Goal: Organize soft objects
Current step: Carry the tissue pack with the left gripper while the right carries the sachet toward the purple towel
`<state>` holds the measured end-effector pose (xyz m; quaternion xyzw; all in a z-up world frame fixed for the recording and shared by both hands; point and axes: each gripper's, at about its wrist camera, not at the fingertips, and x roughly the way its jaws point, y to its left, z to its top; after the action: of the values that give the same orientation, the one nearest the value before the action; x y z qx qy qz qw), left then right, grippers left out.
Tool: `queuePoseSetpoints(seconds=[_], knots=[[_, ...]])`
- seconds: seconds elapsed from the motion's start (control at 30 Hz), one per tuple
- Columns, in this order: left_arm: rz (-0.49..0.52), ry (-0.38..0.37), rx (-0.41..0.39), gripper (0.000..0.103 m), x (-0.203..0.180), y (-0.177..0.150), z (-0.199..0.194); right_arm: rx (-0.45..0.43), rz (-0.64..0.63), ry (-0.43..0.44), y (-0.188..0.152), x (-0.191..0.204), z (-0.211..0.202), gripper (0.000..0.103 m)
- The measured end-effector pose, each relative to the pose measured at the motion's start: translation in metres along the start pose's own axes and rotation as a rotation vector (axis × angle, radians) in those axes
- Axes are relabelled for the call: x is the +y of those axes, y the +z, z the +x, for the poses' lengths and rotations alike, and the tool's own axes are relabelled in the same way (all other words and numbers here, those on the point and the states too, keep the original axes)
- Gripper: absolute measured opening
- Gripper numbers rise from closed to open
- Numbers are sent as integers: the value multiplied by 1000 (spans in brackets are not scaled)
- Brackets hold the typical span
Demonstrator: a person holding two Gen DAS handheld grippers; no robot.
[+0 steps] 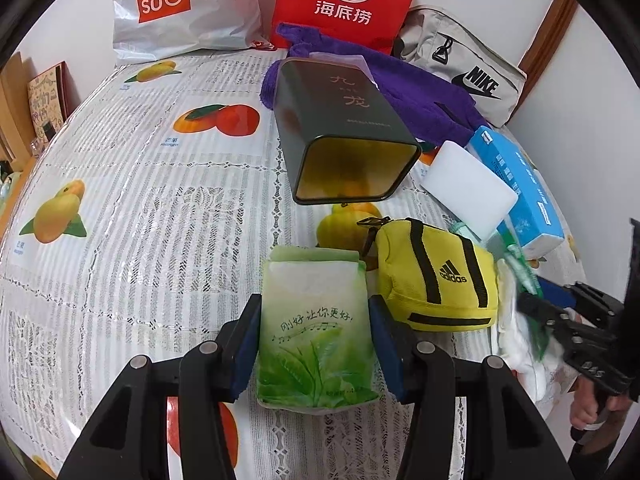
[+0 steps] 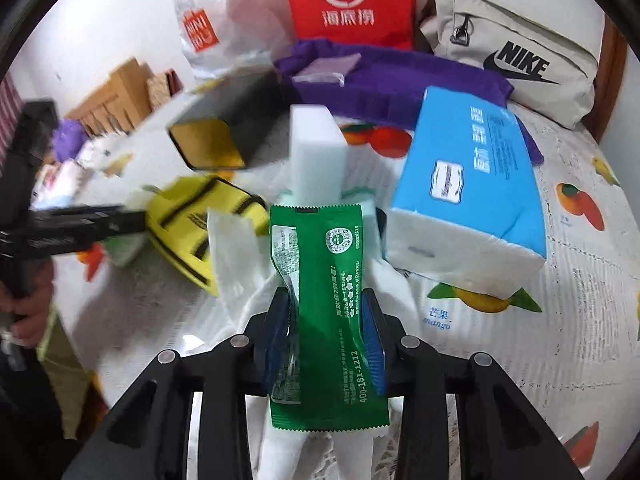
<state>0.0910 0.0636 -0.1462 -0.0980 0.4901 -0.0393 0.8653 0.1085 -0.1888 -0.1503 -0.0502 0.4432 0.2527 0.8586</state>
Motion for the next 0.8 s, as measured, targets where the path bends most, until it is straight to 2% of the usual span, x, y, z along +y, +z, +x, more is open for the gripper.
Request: queuePoseSetpoints(seconds=[0.23,0.3,0.6,0.8], knots=[[13,4,-15,50,-2,-1,-1,-52,8,-5,-10,-3,-32,35],[20,7,-21,50,-3,-2,-2,-63,18,-37,-16,-9,-41,35],[21,24,-36,49,-4,-3,-6,-17,132,-140,-43,-52,-48,35],[18,31,-56,49,-5,0,-17,19,171,-159,-50,-63,-39,35]])
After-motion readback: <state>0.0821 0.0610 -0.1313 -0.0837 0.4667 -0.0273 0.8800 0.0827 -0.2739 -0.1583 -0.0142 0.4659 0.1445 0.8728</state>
